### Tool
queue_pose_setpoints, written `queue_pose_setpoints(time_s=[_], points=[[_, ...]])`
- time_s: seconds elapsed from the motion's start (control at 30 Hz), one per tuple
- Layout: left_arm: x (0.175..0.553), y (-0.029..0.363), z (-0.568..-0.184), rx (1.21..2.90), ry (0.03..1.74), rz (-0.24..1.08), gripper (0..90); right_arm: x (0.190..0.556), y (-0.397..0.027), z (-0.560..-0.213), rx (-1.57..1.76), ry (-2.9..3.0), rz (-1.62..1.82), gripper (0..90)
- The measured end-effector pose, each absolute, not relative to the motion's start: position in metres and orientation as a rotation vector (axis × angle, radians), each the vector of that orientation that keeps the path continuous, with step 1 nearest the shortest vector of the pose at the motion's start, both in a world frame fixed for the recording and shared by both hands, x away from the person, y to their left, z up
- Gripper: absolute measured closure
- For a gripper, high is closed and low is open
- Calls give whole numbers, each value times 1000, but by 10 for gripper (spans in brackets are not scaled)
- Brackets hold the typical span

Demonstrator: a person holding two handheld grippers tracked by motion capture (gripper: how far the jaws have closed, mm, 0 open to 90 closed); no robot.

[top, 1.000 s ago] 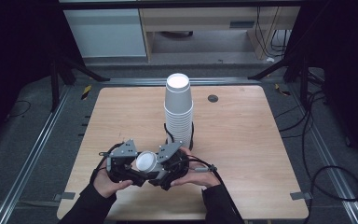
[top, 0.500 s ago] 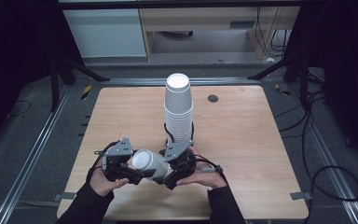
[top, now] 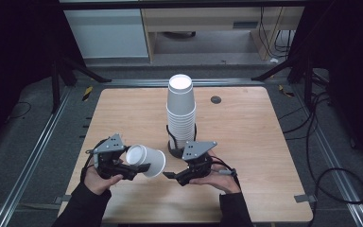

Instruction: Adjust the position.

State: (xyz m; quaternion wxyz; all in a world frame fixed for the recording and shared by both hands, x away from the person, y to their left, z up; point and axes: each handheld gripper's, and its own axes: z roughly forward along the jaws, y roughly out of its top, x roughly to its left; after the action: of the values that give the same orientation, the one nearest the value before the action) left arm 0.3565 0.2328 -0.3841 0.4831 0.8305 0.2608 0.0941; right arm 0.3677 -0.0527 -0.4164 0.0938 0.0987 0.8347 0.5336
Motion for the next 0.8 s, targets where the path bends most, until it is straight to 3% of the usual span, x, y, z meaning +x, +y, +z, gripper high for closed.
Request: queue_pose_setpoints(time_s=[0.1,0.23,0.4,0.6,0.8], points=[[356,234,-382,2008,634,230,209,367,-56,-418,297,2475,1612,353],[357,233,-382,1991,633,230,209,364,-59,-420,306,2451,1609,358],[357,232,-382,1976,625,226,209,365,-61,-425,396,2477,1638,323],[358,231,-384,1954,623,217,209,366,-63,-431,470,2471,1712,157],[360,229,-384,1908,614,212,208,365,-62,-435,499,2476,1718,138]])
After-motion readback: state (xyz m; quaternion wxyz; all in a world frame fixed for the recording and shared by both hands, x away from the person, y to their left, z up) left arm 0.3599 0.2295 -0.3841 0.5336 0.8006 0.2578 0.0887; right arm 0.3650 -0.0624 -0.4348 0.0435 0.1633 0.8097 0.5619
